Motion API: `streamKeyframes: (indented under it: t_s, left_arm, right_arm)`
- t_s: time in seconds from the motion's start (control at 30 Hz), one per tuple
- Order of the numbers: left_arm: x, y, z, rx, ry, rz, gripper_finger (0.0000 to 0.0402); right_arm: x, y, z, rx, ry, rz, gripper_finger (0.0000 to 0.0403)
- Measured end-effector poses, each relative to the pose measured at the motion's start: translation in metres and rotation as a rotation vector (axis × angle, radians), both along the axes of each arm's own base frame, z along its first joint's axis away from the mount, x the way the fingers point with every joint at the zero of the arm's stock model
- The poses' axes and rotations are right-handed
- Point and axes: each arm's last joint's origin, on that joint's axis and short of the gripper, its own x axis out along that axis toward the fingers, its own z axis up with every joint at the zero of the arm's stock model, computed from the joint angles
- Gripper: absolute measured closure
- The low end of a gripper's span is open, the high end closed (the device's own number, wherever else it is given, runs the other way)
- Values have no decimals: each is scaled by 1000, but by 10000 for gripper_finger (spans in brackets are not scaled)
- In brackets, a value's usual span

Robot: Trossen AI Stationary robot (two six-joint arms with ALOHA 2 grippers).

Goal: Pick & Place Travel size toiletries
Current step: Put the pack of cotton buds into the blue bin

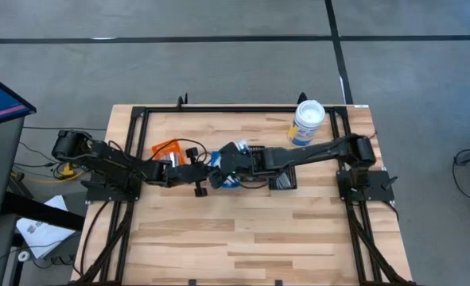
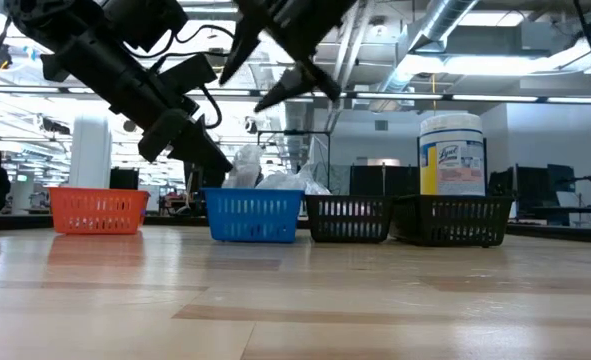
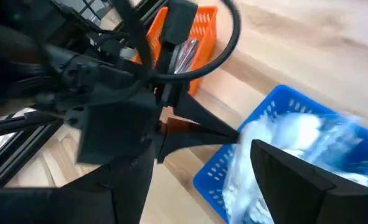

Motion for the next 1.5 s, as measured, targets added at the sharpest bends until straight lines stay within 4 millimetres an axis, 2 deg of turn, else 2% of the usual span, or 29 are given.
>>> streamKeyframes:
  t_s: [0.3, 0.53, 0.67, 0.83, 1.0, 1.23, 1.37, 1.5]
  left_arm:
    - [-1, -2, 4, 2, -20, -4, 401]
    - [-2, -7, 15, -26, -80, -52, 401]
    - [4, -1, 13, -77, -101, -107, 401]
    - [6, 17, 5, -72, -64, -47, 401]
    - [11, 30, 1, -128, -87, -75, 401]
    - [15, 27, -13, -150, -37, -106, 401]
    - [17, 25, -25, -153, 11, -108, 401]
    - [19, 26, -29, -154, 19, -106, 401]
  right_arm:
    - [-34, 23, 39, -128, 12, -30, 145]
    - [-61, 53, 66, -239, -11, 26, 145]
    - [-74, 72, 79, -306, -39, 86, 145]
    - [-84, 97, 82, -386, -50, 144, 145]
    - [-90, 115, 82, -416, -57, 195, 145]
    - [-99, 132, 82, -460, -65, 211, 145]
    - [-102, 138, 82, -469, -71, 217, 145]
    - [-103, 141, 83, -466, -79, 214, 145]
